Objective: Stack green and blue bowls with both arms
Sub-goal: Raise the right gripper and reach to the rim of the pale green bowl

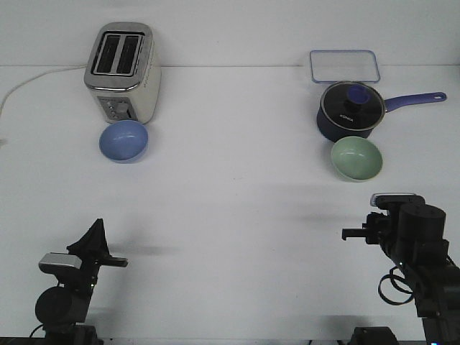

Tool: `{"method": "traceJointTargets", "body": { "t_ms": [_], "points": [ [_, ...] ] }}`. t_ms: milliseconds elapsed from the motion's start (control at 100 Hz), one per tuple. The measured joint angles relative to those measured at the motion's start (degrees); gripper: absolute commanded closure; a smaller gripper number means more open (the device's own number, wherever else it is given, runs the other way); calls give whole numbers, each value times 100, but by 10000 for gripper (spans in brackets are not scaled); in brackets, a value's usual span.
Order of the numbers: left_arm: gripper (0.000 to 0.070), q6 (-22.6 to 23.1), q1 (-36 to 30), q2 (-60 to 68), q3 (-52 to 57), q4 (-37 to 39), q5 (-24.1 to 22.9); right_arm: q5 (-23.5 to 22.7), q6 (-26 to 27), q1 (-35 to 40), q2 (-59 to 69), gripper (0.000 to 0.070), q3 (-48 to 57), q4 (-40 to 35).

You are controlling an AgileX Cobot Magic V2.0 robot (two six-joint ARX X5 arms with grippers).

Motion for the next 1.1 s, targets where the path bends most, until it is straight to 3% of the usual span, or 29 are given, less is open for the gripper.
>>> {"method": "traceJointTargets", "body": {
  "t_ms": [240,290,360,470,520,900,1100],
  "points": [
    [689,0,0,0,0,0,0,-2,0,0,232,700,0,-39],
    [689,0,0,0,0,0,2,0,0,0,227,672,0,-39],
    [689,0,0,0,0,0,0,-2,0,0,227,549,0,-39],
    [689,0,0,0,0,0,2,0,0,0,227,276,0,-39],
    [689,0,0,-2,0,0,0,0,2,0,227,221,0,-39],
    [689,0,0,0,0,0,0,0,35,-22,188,220,2,144],
    [689,0,0,0,0,0,0,-33,11,-487,780,220,448,514]
  ]
}}
